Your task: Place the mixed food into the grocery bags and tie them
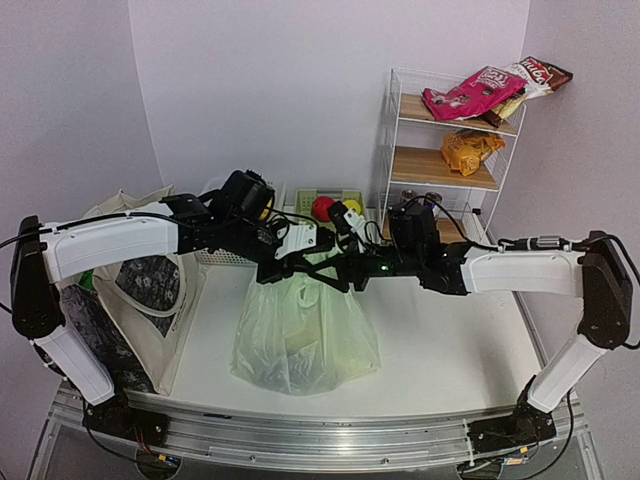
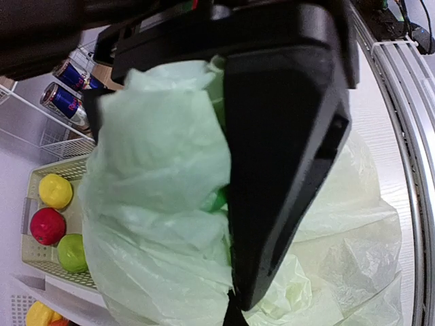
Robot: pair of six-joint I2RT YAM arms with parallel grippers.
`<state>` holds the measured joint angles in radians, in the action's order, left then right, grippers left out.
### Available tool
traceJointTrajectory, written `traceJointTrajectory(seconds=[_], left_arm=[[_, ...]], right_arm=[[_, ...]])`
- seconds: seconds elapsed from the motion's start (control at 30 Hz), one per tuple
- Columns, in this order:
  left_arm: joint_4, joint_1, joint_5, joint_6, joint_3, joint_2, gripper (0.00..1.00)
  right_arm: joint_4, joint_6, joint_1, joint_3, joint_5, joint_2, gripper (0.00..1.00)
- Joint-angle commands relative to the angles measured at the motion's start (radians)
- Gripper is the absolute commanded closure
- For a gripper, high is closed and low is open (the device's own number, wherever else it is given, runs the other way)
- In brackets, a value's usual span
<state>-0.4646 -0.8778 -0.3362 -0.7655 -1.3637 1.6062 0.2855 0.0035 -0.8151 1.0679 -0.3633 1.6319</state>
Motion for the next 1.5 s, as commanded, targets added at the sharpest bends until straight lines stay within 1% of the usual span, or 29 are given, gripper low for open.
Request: traceJointTrajectory(seconds=[0.0,0.07,0.13,0.17,0.2,0.23,0.27,0.3,0.4,0.5,0.6,0.67,0.7,0.77,0.9,0.93,1.07,1.13,1.27,1.37,1.47], left_arm=[[0.040,-0.007,-0.057,-0.028,0.007,-0.068,1.00],[0.030,-0.007,-0.059,-0.033,0.003,-0.064,1.00],[0.015,-0.007,-0.062,-0.035,-0.007,-0.058,0.99],[0.006,-0.007,-0.062,-0.032,-0.014,-0.055,0.95],[-0.006,-0.006,-0.059,-0.028,-0.023,-0.051,0.86],[-0.029,-0.003,-0.055,-0.025,-0.034,-0.045,0.71],[-0.058,0.001,-0.053,-0.025,-0.046,-0.038,0.54],[-0.080,0.010,-0.056,-0.025,-0.062,-0.031,0.45],[-0.139,0.051,-0.055,-0.037,-0.080,-0.018,0.37],[-0.171,0.072,-0.037,-0.071,-0.069,-0.001,0.37],[-0.207,0.060,-0.041,-0.106,-0.057,0.021,0.36],[-0.191,0.048,-0.016,-0.091,-0.043,0.034,0.38],[-0.169,0.047,0.003,-0.077,-0.040,0.038,0.43],[-0.115,0.046,0.048,-0.042,-0.045,0.048,0.58],[-0.077,0.049,0.101,0.011,-0.083,0.055,0.98],[-0.084,0.054,0.098,0.016,-0.090,0.050,1.00],[-0.111,0.099,0.036,-0.003,-0.071,-0.008,1.00],[-0.139,0.113,-0.019,-0.019,-0.070,-0.029,1.00],[-0.205,0.114,-0.141,-0.008,-0.114,-0.028,1.00],[-0.247,0.106,-0.202,0.026,-0.177,0.003,1.00],[-0.310,0.105,-0.267,0.031,-0.228,0.021,1.00]], right_arm=[[0.054,-0.047,-0.003,0.019,0.034,0.019,0.66],[0.057,-0.052,-0.003,0.017,0.035,0.023,0.79],[0.056,-0.064,-0.003,0.016,0.029,0.021,0.94],[0.055,-0.071,-0.003,0.014,0.029,0.019,0.99],[0.055,-0.077,-0.003,0.010,0.034,0.016,1.00],[0.055,-0.081,-0.003,0.004,0.042,0.010,1.00],[0.054,-0.085,-0.003,-0.003,0.050,0.004,1.00],[0.055,-0.092,-0.004,-0.011,0.058,-0.007,1.00],[0.054,-0.101,-0.004,-0.026,0.055,-0.038,1.00],[0.054,-0.097,-0.003,-0.027,0.040,-0.054,1.00],[0.055,-0.096,-0.003,-0.019,0.035,-0.060,1.00],[0.055,-0.098,-0.003,-0.011,0.028,-0.062,1.00],[0.055,-0.096,-0.003,-0.008,0.022,-0.063,1.00],[0.054,-0.088,-0.003,-0.005,0.011,-0.065,1.00],[0.053,-0.080,-0.003,-0.037,0.045,-0.081,1.00],[0.052,-0.085,-0.003,-0.056,0.060,-0.092,1.00],[0.046,-0.132,-0.002,-0.148,0.152,-0.158,1.00],[0.018,-0.142,-0.002,-0.168,0.165,-0.176,1.00],[-0.080,-0.135,-0.007,-0.095,0.139,-0.145,1.00],[-0.083,-0.151,-0.025,-0.057,0.138,-0.115,1.00],[-0.081,-0.171,-0.030,-0.068,0.176,-0.115,1.00]])
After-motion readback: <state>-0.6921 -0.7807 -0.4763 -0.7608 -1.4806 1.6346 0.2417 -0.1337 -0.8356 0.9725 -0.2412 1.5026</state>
